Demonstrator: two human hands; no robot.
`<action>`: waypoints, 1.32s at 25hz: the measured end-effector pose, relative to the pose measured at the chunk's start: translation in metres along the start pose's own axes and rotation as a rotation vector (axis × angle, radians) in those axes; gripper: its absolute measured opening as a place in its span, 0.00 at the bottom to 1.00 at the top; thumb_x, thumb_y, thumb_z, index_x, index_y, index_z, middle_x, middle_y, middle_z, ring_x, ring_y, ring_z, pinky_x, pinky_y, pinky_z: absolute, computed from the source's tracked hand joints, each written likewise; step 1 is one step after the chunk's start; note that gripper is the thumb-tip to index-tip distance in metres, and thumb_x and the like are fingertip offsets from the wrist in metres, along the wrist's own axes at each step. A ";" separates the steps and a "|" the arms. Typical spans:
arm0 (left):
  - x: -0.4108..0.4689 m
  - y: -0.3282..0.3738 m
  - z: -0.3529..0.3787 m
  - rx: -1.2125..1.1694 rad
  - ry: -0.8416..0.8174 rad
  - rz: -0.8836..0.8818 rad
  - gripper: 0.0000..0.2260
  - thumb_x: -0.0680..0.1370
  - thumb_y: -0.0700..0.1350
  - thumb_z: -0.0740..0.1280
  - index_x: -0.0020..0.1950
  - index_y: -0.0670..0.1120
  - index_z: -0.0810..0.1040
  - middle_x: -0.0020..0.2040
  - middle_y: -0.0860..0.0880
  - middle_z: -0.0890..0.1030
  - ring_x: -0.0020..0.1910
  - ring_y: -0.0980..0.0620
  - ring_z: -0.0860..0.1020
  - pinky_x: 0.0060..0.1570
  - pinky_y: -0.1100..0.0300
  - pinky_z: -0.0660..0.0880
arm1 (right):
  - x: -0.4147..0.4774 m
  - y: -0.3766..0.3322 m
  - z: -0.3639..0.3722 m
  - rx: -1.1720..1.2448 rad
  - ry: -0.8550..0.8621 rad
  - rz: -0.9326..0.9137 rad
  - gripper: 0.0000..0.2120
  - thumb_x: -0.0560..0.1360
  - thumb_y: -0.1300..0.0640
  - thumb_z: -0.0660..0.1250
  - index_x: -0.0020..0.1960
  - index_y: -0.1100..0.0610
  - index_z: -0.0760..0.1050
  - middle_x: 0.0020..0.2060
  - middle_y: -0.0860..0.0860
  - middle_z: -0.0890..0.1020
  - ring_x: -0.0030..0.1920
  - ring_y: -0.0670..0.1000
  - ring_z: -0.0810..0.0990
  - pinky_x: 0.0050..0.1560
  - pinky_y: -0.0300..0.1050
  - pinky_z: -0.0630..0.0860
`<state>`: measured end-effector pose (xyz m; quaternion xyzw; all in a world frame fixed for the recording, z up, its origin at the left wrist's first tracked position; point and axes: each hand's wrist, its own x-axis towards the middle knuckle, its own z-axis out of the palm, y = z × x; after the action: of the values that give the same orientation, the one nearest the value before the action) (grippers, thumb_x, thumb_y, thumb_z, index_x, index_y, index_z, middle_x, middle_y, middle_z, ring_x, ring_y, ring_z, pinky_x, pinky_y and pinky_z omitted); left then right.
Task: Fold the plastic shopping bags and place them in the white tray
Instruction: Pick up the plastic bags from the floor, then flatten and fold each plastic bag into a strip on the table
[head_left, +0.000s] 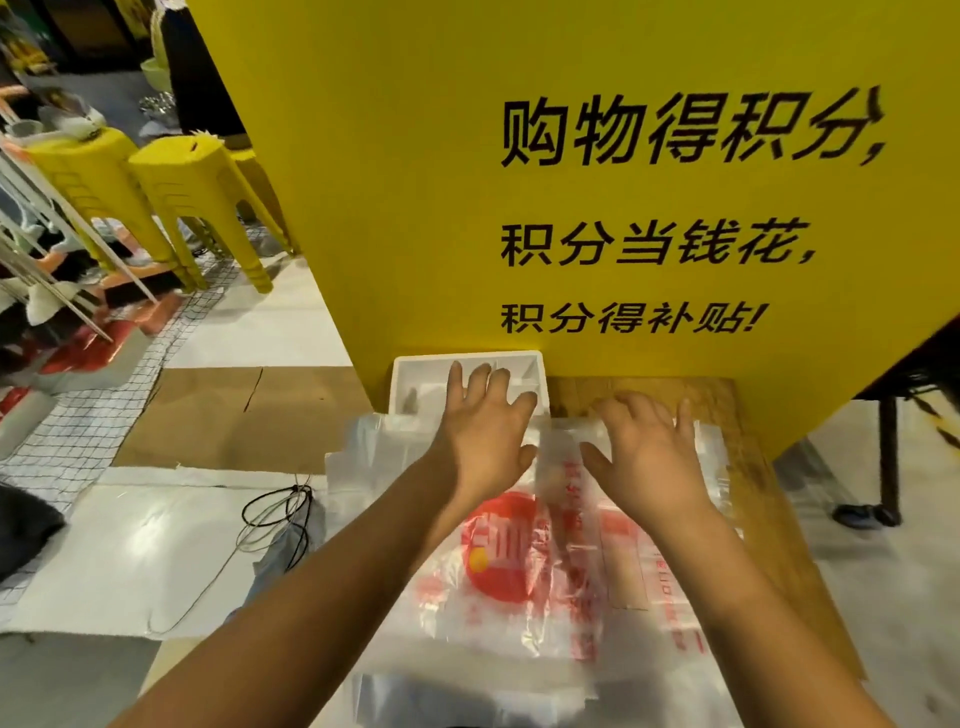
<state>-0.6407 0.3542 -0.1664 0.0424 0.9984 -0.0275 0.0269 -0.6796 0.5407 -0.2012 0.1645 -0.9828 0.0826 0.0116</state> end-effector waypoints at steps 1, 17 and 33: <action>0.008 0.009 -0.008 -0.009 0.024 0.055 0.26 0.80 0.58 0.63 0.75 0.50 0.65 0.77 0.41 0.60 0.78 0.40 0.52 0.76 0.38 0.40 | -0.008 0.002 -0.009 -0.002 0.031 0.037 0.24 0.76 0.44 0.68 0.69 0.51 0.72 0.68 0.56 0.72 0.71 0.59 0.67 0.75 0.65 0.47; 0.008 0.442 -0.051 0.049 0.021 0.911 0.30 0.79 0.62 0.61 0.78 0.51 0.61 0.77 0.41 0.58 0.77 0.38 0.53 0.76 0.38 0.47 | -0.316 0.279 -0.093 -0.011 0.288 0.921 0.28 0.76 0.42 0.67 0.74 0.50 0.68 0.74 0.57 0.67 0.74 0.59 0.64 0.75 0.62 0.56; -0.066 1.001 -0.001 0.153 -0.206 1.282 0.27 0.81 0.59 0.60 0.78 0.50 0.61 0.77 0.42 0.59 0.78 0.42 0.53 0.77 0.42 0.44 | -0.638 0.687 -0.099 0.052 0.229 1.423 0.27 0.78 0.42 0.63 0.75 0.50 0.66 0.75 0.57 0.66 0.74 0.59 0.64 0.76 0.62 0.53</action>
<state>-0.4884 1.3450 -0.2140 0.6283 0.7627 -0.0811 0.1303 -0.2997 1.4025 -0.2445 -0.5251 -0.8421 0.1100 0.0542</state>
